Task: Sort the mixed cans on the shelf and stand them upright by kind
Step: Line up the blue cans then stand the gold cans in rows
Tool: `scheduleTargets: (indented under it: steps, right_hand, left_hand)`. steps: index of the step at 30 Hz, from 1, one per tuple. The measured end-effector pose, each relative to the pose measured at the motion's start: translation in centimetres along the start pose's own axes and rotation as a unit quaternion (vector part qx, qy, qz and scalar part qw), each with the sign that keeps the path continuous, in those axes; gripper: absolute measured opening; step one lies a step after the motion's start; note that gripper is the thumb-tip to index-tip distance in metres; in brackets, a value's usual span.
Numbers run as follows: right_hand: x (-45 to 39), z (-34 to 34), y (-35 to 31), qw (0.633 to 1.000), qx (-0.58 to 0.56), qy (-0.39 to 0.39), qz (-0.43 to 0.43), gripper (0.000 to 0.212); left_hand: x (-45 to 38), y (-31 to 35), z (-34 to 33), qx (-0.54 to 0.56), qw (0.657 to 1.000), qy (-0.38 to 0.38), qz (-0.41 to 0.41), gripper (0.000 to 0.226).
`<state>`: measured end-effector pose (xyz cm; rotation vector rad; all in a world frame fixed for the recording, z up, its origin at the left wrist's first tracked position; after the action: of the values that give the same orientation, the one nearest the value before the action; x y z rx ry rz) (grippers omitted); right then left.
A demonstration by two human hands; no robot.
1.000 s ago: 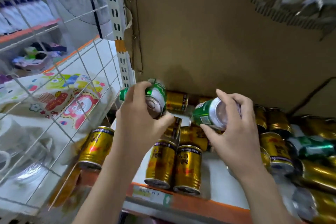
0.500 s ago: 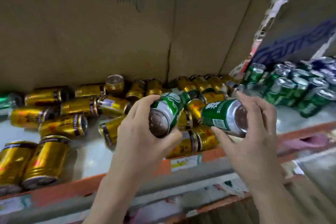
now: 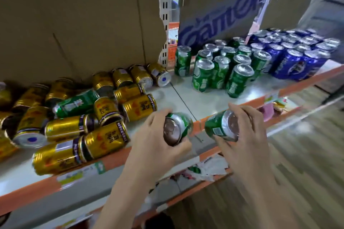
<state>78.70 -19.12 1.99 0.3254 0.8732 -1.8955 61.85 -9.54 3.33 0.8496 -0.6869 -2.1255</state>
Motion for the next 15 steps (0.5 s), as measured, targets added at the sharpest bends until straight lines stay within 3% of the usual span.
scheduleTargets:
  steps: [9, 15]
  right_hand:
    - [-9.3, -4.5, 5.4, 0.997, 0.057, -0.039, 0.022, 0.081]
    - [-14.8, -8.4, 7.9, 0.988, 0.119, -0.082, 0.059, 0.083]
  left_hand:
    - [-9.2, -2.2, -3.7, 0.002, 0.997, 0.020, 0.077, 0.067]
    - [-16.8, -4.0, -5.3, -0.060, 0.995, -0.030, 0.067, 0.048]
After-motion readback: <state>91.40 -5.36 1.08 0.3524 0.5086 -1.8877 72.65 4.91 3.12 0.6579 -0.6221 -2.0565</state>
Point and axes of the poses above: each hand's wrist, its own x-axis away from the middle knuckle, its own z-axis out of the back of the hand, y = z × x, the point moved 4 cm from there along -x, towards the middle knuckle, and after that the axes turned 2 degrees about -z, right-handed, at the moved point
